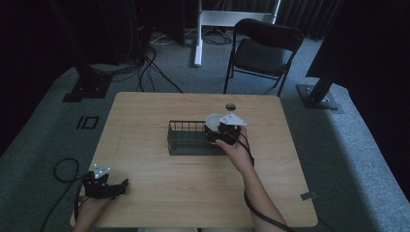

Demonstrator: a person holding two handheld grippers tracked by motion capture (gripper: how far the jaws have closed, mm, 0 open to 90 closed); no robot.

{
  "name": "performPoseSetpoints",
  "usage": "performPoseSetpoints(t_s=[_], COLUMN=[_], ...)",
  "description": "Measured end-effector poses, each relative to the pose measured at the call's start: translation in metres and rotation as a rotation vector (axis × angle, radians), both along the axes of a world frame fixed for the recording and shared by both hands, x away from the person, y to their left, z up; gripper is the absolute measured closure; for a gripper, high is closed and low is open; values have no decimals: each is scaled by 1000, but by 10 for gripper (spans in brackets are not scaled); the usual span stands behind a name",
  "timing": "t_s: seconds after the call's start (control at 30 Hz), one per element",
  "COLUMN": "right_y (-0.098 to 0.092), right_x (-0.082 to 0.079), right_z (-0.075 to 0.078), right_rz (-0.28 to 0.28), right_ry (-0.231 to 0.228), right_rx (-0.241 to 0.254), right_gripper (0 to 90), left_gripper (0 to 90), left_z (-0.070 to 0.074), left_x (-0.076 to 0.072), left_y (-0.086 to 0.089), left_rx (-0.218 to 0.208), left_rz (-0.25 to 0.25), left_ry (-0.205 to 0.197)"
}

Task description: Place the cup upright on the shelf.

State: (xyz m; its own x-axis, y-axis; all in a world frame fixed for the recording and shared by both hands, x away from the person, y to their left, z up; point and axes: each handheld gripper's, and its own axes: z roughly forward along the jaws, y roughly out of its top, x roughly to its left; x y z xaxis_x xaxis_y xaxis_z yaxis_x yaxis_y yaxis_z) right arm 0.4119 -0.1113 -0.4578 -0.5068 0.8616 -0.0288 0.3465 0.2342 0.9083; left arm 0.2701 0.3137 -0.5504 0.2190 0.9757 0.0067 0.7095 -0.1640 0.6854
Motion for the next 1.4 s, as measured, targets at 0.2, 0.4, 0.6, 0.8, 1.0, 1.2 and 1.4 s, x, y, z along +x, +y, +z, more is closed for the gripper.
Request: performPoseSetpoints(t_s=[0.2, 0.4, 0.6, 0.8, 1.0, 1.2, 1.4], right_y=[-1, -3, -3, -7, -11, -17, -23], right_x=[1, 0, -2, -6, -11, -16, -21], right_z=[-4, -6, -5, 0, 1, 0, 1], right_rz=[-3, -4, 25, 28, 44, 49, 48], right_ry=[7, 16, 38, 22, 19, 20, 7], right_rx=[1, 11, 6, 25, 27, 43, 35], right_gripper=[198, 197, 126, 120, 117, 113, 108], left_gripper=[1, 1, 1, 1, 1, 1, 1], left_z=[0, 0, 0, 0, 0, 0, 0], left_x=[0, 0, 0, 0, 0, 0, 0], left_y=[0, 0, 0, 0, 0, 0, 0], left_rx=[0, 0, 0, -1, 0, -1, 0], left_rz=[0, 0, 0, 0, 0, 0, 0], left_ry=[0, 0, 0, 0, 0, 0, 0])
